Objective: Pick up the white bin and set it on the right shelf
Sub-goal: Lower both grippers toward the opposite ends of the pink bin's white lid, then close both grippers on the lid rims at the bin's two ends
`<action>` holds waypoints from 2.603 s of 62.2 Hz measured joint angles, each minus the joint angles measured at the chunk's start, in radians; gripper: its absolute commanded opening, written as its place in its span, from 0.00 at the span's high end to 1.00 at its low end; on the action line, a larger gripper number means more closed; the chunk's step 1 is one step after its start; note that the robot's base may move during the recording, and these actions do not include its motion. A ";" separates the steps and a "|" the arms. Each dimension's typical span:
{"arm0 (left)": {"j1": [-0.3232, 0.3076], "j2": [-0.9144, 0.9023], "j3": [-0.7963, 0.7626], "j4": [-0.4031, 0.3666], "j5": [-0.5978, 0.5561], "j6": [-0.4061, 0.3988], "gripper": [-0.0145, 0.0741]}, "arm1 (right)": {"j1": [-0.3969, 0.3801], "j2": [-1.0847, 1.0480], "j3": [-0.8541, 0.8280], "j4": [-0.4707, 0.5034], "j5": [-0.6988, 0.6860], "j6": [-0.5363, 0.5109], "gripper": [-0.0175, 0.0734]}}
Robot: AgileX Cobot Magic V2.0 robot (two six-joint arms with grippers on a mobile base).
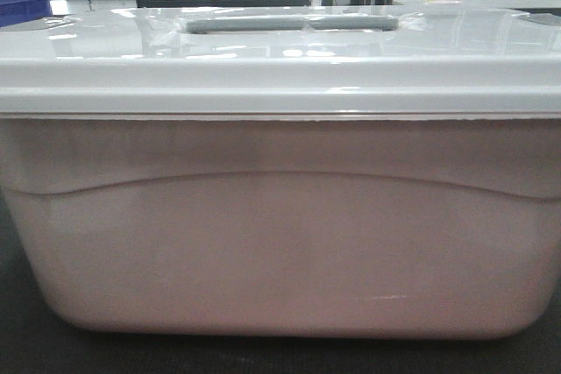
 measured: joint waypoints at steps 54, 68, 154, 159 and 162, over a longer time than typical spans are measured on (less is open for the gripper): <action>-0.023 0.474 -0.769 -0.082 0.558 0.000 0.40 | 0.000 0.403 -0.707 0.004 0.275 0.000 0.13; -0.081 0.603 -0.803 -0.245 0.659 0.000 0.39 | 0.000 0.548 -0.758 0.048 0.419 0.000 0.12; 0.266 1.420 -0.976 -1.243 1.189 0.882 0.40 | -0.363 1.277 -0.852 1.088 1.216 -0.744 0.13; 0.266 1.426 -0.967 -1.248 1.189 0.884 0.40 | -0.363 1.277 -0.799 1.142 1.214 -0.775 0.13; 0.266 1.428 -0.959 -1.255 1.189 0.886 0.40 | -0.363 1.277 -0.769 1.170 1.210 -0.796 0.13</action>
